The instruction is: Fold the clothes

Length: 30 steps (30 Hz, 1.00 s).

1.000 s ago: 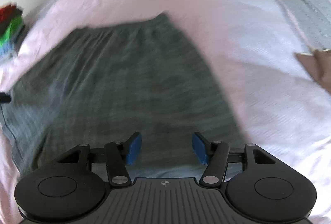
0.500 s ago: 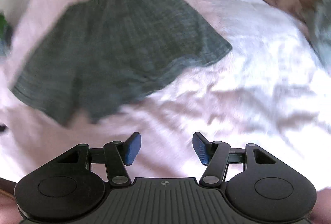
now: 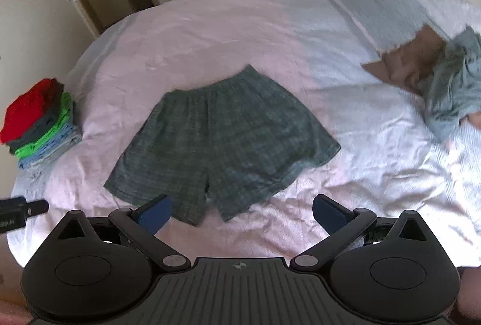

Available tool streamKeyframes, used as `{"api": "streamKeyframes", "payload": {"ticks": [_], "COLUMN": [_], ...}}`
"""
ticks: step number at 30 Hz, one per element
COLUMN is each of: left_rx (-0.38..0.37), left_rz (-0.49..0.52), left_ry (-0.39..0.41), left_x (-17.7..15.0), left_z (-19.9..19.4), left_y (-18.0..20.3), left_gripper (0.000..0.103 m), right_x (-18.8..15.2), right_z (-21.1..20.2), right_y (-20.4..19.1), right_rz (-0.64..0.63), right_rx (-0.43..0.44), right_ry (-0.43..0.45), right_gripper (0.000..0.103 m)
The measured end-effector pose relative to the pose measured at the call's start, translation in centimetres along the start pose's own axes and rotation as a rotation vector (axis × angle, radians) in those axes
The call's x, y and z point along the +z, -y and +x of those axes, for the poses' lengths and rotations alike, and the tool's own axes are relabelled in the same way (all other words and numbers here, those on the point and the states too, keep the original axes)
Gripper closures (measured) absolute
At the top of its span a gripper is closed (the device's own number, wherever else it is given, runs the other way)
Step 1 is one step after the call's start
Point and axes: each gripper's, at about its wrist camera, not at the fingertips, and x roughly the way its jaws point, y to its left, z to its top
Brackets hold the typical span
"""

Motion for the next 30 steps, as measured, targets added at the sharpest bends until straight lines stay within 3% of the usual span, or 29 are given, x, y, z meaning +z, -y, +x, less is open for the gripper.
{"api": "streamKeyframes", "payload": {"ticks": [6, 11, 18, 30], "left_rx": [0.024, 0.026, 0.033, 0.088], "left_rz": [-0.036, -0.067, -0.095, -0.133], "left_ry": [0.024, 0.030, 0.012, -0.008], "left_x": [-1.2, -3.2, -6.8, -12.0], "left_z": [-3.3, -5.5, -8.4, -12.4], "left_y": [2.1, 5.2, 9.2, 11.8], "left_gripper": [0.041, 0.041, 0.040, 0.037], "right_x": [-1.6, -3.2, -5.8, -9.5], "right_z": [-2.3, -4.9, -7.4, -9.7], "right_y": [-0.5, 1.0, 3.0, 4.7], "right_rz": [-0.113, -0.146, -0.203, -0.196], "right_rx": [-0.010, -0.001, -0.024, 0.048], "right_ry": [-0.003, 0.024, -0.001, -0.048], "right_gripper": [0.001, 0.001, 0.001, 0.001]}}
